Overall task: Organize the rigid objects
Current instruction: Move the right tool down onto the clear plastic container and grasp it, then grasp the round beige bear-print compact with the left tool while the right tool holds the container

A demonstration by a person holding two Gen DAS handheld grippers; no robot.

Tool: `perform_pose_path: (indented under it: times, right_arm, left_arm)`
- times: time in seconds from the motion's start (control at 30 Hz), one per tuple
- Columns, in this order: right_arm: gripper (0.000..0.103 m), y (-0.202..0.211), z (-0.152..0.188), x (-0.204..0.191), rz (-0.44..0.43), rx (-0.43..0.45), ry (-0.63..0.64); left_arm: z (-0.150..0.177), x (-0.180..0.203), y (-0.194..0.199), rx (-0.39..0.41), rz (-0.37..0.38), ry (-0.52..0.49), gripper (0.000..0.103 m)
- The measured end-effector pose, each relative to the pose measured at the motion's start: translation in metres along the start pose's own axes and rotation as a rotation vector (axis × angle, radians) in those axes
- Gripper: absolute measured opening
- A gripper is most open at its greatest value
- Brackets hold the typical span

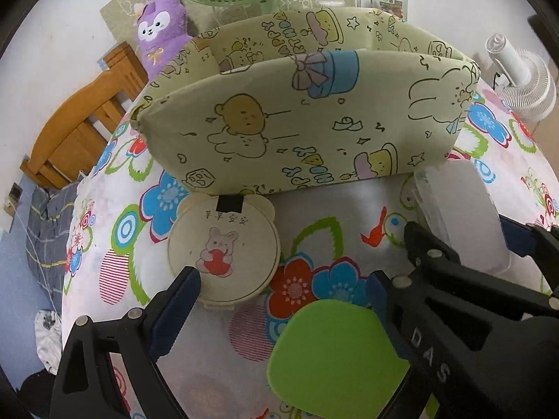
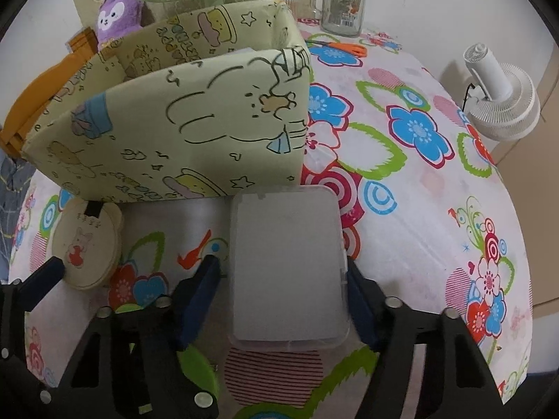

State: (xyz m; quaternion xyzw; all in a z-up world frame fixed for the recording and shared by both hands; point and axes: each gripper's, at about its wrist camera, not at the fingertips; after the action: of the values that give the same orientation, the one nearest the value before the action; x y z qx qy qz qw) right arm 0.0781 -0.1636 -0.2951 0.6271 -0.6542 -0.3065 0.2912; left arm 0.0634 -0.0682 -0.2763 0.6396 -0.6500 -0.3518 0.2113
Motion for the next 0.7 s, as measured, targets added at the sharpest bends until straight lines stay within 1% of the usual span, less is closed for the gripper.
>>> perform_pose_path:
  times: [0.1,0.2,0.43,0.7]
  right_arm:
    - [0.062,0.002,-0.003,-0.003,-0.007,0.009,0.021]
    - [0.062,0.007,-0.005,-0.006,-0.001,0.02,0.0]
    - [0.062,0.015,-0.014,-0.016,-0.005,0.023,-0.001]
    - [0.062,0.013,-0.012,-0.032,-0.011,0.0,-0.019]
  left_arm:
    - [-0.001,-0.002,0.0,0.001,-0.005,0.012,0.097]
    - [-0.006,-0.009,0.0,-0.002,-0.004,0.042,0.097]
    - [-0.012,-0.02,0.0,0.009,-0.027,0.026,0.097]
    - [-0.01,-0.039,-0.009,-0.013,-0.062,0.028,0.097]
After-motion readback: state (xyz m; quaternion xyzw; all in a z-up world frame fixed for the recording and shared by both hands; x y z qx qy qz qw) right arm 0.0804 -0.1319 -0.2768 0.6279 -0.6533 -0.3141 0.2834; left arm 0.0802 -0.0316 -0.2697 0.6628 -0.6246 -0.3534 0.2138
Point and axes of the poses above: each gripper's, at about its wrist camera, not at the fingertips, and y roughly against the way its jaws point, x to its right, z to its underside, and after that the axes turned 15 degrees about x, right-handed
